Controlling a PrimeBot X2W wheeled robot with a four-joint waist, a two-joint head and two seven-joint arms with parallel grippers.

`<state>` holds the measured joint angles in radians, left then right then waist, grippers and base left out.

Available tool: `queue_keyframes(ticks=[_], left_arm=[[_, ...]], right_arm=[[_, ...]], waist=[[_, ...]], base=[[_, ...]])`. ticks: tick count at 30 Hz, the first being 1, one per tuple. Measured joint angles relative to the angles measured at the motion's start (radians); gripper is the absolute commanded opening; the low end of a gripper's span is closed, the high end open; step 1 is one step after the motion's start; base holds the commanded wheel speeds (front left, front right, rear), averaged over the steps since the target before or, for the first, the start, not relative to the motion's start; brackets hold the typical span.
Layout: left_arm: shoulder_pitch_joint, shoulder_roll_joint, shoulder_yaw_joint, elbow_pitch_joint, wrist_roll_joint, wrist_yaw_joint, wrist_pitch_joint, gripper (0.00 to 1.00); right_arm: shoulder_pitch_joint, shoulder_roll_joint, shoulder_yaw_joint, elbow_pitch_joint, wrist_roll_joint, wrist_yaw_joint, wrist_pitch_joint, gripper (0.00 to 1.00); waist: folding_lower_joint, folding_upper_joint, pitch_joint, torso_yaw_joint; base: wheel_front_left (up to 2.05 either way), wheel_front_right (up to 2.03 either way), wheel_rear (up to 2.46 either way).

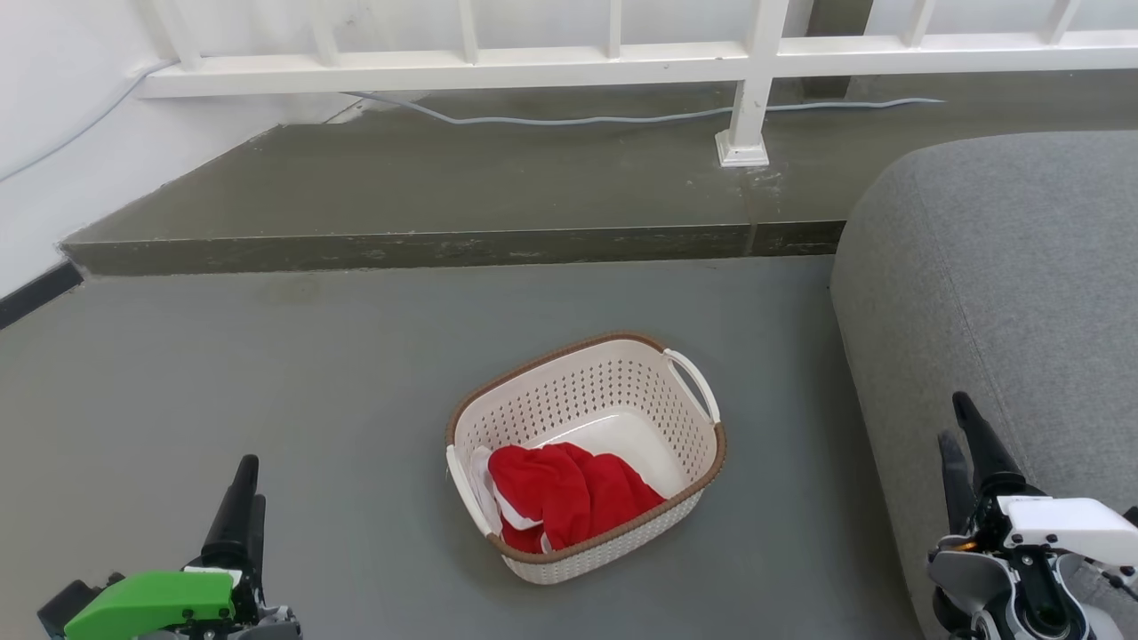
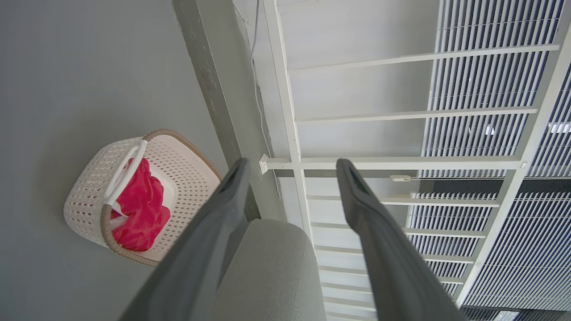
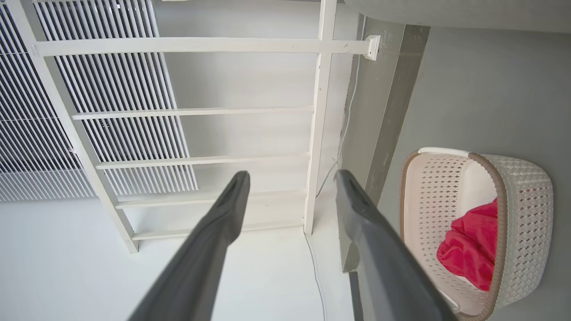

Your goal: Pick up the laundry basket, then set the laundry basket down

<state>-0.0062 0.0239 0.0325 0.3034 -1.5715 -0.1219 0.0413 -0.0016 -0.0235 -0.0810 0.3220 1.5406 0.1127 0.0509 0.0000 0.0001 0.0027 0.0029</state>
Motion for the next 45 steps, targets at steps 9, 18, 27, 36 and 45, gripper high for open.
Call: queue_keyframes(ticks=[9,18,27,36,45], left_arm=[[0.001,0.001,0.001,-0.049,0.14,0.009,-0.028,1.0],[0.002,0.001,-0.002,-0.097,0.308,0.02,-0.059,1.0],[0.017,0.02,-0.036,-0.144,0.508,0.035,-0.088,1.0],[0.042,0.023,-0.071,-0.183,0.702,0.061,-0.119,1.0],[0.068,0.023,-0.101,-0.203,0.86,0.083,-0.146,1.0]], right_arm=[[0.0,-0.004,0.007,-0.039,-0.153,-0.019,-0.026,1.0],[0.0,-0.005,0.047,-0.074,-0.321,-0.037,-0.06,1.0],[0.003,-0.006,0.093,-0.094,-0.472,-0.063,-0.087,1.0],[0.016,-0.008,0.136,-0.113,-0.628,-0.089,-0.123,1.0],[0.034,-0.009,0.171,-0.126,-0.755,-0.107,-0.15,1.0]], waist=[[0.0,0.0,-0.001,0.002],[0.0,0.0,-0.004,0.005],[0.0,0.0,-0.008,0.006],[0.0,0.0,-0.014,0.007],[0.0,0.0,-0.017,0.009]], base=[[0.0,0.0,0.0],[0.0,0.0,0.0],[0.0,0.0,0.0],[0.0,0.0,0.0],[0.0,0.0,0.0]])
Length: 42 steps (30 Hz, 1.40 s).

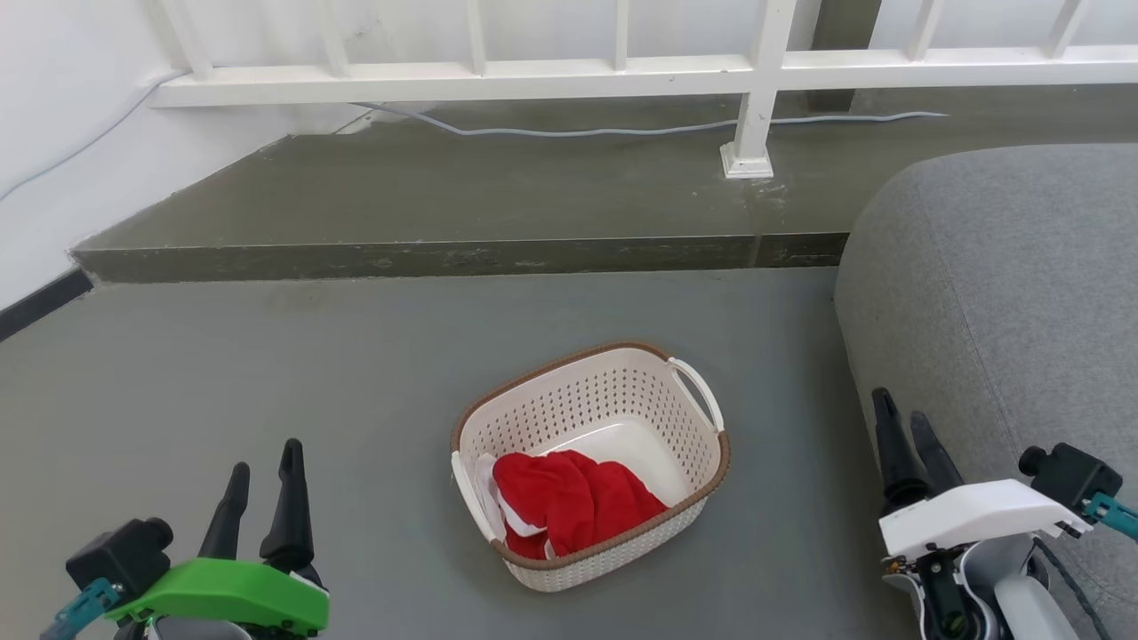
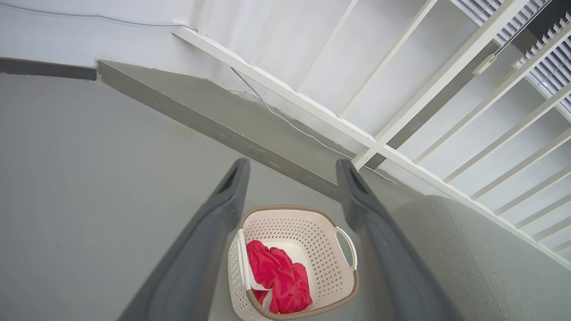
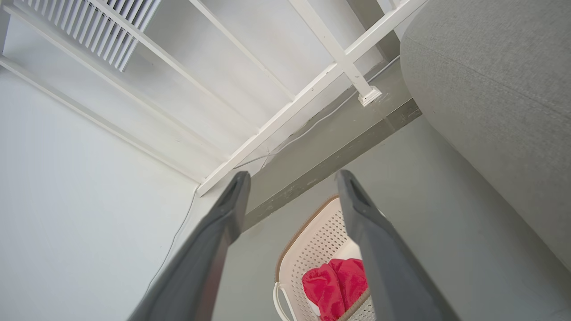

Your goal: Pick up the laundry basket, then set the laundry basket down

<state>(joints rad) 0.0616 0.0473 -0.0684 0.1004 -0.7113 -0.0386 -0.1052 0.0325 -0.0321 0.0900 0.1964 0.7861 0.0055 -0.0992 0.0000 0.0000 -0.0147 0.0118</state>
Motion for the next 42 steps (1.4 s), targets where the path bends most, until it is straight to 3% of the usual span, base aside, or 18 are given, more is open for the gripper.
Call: queue_keyframes(ticks=[42], left_arm=[[0.066,0.003,-0.092,-0.084,0.582,0.076,-0.139,1.0]], right_arm=[[0.021,-0.008,0.153,-0.097,-0.562,-0.088,-0.144,1.0]], waist=[[0.0,0.0,0.003,0.005]], base=[[0.0,0.0,0.0]])
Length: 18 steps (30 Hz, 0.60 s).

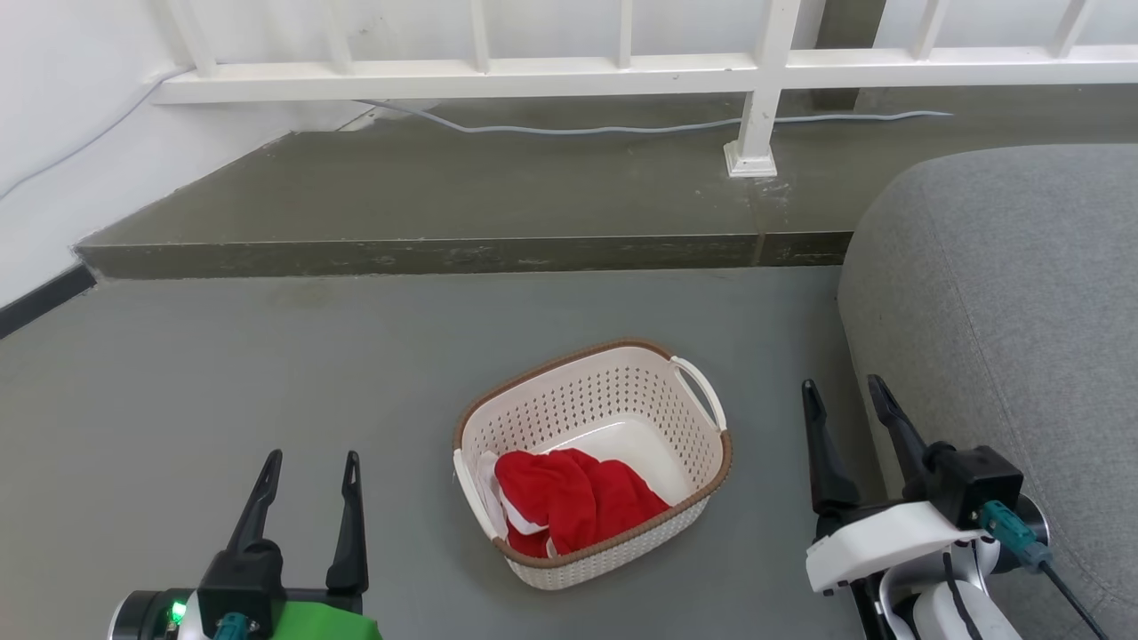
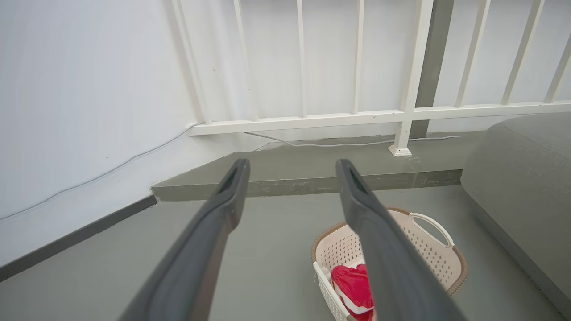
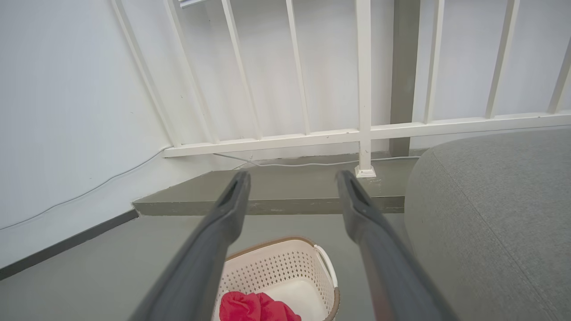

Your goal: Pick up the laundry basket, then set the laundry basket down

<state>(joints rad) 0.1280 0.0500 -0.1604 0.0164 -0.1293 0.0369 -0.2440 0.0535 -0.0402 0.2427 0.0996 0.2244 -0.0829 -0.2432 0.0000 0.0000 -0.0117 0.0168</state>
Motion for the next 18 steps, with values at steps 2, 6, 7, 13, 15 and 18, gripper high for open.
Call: queue_keyframes(ticks=[2,6,7,13,15,18], left_arm=[[0.0,0.0,-0.002,-0.003,0.032,0.0,-0.007,1.0],[0.0,0.0,-0.001,-0.003,0.036,0.008,-0.007,1.0],[0.0,0.0,-0.001,-0.003,0.036,0.008,-0.008,1.0],[0.0,0.0,0.0,-0.003,0.036,0.008,-0.008,1.0],[0.0,0.0,0.0,-0.003,0.035,0.008,-0.007,1.0],[-0.001,0.0,0.002,-0.003,0.033,0.008,-0.008,1.0]], right_arm=[[0.0,0.0,0.007,-0.005,-0.02,-0.009,-0.007,1.0],[0.0,0.0,0.008,-0.007,-0.025,-0.009,-0.008,1.0],[0.0,0.0,0.008,-0.007,-0.025,-0.011,-0.008,1.0],[0.0,0.0,0.008,-0.01,-0.024,-0.016,-0.008,1.0],[0.0,0.0,0.008,-0.011,-0.024,-0.016,-0.008,1.0],[0.0,0.0,0.007,-0.012,-0.024,-0.016,-0.008,1.0]], waist=[[0.0,0.0,0.001,0.0],[0.0,0.0,0.004,0.001],[0.0,0.0,0.005,0.001],[0.0,0.0,0.011,0.002],[0.0,0.0,0.013,0.003],[0.0,0.0,0.016,0.003]], base=[[0.0,0.0,0.0],[0.0,0.0,0.0],[0.0,0.0,0.0],[0.0,0.0,0.0],[0.0,0.0,0.0],[0.0,0.0,0.0]])
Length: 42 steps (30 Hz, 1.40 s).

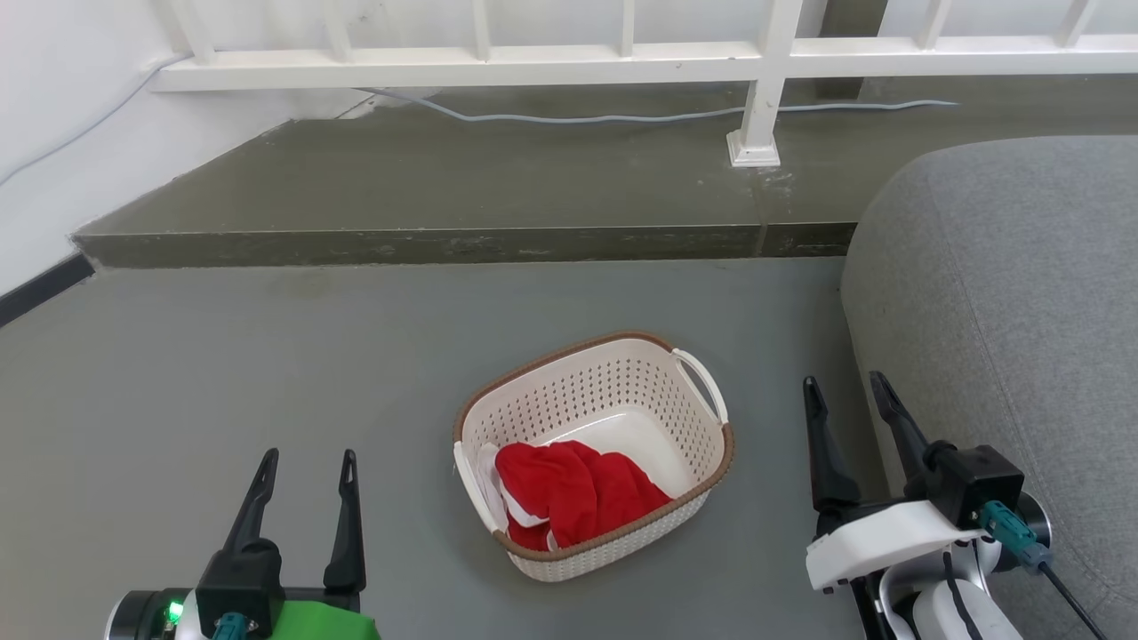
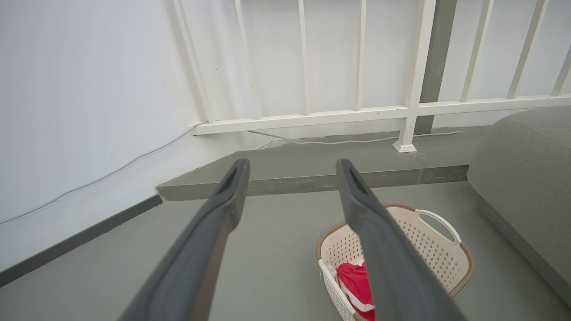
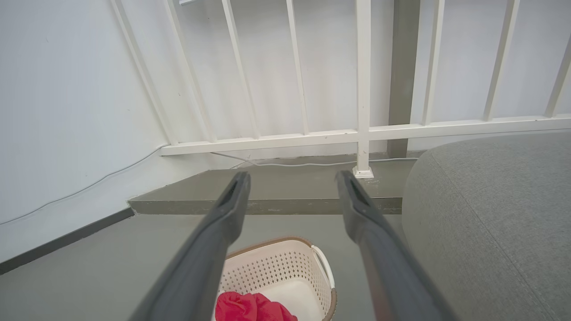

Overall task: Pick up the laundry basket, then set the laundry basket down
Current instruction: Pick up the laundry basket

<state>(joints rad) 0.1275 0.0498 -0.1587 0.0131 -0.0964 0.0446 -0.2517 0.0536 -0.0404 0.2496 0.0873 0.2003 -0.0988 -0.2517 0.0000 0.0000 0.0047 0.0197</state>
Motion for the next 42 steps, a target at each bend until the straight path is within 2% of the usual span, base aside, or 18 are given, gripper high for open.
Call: queue_keyframes(ticks=[16,25,42], left_arm=[[-0.027,-0.001,0.024,-0.021,-0.03,0.0,0.0,1.0],[-0.101,-0.002,0.04,-0.002,-0.086,-0.01,0.0,1.0],[-0.269,-0.007,0.055,0.137,-0.121,-0.027,0.0,1.0]], right_arm=[[-0.01,0.0,-0.017,-0.024,0.001,-0.009,0.0,1.0],[-0.099,0.0,-0.029,-0.037,0.016,-0.009,0.0,1.0],[-0.273,-0.006,-0.038,-0.034,0.019,-0.01,0.0,1.0]], waist=[[0.0,0.0,0.07,0.002],[0.0,0.0,0.175,0.003],[0.0001,0.0,0.393,-0.01]], base=[[0.0,0.0,0.0],[0.0,0.0,0.0],[0.0,0.0,0.0]])
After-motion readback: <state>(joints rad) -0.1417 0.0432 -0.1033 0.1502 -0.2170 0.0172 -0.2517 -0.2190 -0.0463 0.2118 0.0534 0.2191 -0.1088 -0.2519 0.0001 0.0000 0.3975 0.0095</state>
